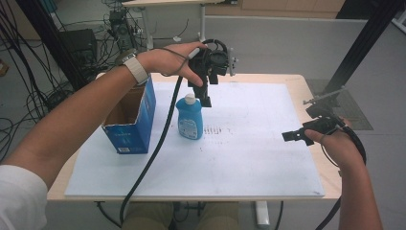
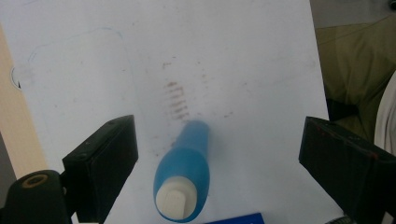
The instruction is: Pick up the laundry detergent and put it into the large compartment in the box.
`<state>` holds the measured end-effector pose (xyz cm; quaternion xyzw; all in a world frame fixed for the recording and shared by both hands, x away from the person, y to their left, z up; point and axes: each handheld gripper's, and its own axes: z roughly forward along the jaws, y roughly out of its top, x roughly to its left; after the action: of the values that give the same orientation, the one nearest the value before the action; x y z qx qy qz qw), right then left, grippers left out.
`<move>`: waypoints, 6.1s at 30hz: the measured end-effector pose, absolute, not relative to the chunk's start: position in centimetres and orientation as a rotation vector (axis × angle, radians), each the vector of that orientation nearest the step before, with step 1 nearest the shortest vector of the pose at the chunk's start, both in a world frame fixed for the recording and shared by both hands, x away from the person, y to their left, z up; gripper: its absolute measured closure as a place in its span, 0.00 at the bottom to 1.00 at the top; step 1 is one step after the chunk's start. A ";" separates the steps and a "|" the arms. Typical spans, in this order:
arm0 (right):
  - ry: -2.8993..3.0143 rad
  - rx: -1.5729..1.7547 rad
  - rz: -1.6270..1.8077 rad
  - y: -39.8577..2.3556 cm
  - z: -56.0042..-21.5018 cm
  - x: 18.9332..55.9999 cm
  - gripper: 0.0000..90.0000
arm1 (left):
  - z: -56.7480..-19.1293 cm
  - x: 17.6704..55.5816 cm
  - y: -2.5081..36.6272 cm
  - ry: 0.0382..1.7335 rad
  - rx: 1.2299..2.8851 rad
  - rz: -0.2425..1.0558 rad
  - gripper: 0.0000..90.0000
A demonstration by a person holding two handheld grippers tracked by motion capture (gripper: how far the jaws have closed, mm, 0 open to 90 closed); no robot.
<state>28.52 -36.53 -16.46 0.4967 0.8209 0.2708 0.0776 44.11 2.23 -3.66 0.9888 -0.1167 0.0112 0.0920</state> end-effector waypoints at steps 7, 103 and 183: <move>2.455 1.492 0.810 -36.7 -16.3 28.4 0.06 | -3.6 44.1 2.4 -0.354 2.939 0.031 0.13; 2.428 1.607 0.758 -35.6 -16.1 27.3 0.07 | -9.0 49.0 4.6 -0.686 2.988 0.003 0.06; 2.435 1.587 0.765 -35.1 -15.7 27.5 0.07 | -8.9 49.0 5.8 -0.638 2.977 0.021 0.07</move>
<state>27.53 -35.09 -15.72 0.5269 0.8083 0.2540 0.0682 49.03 5.80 -8.90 0.9766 -0.2094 0.0068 0.0484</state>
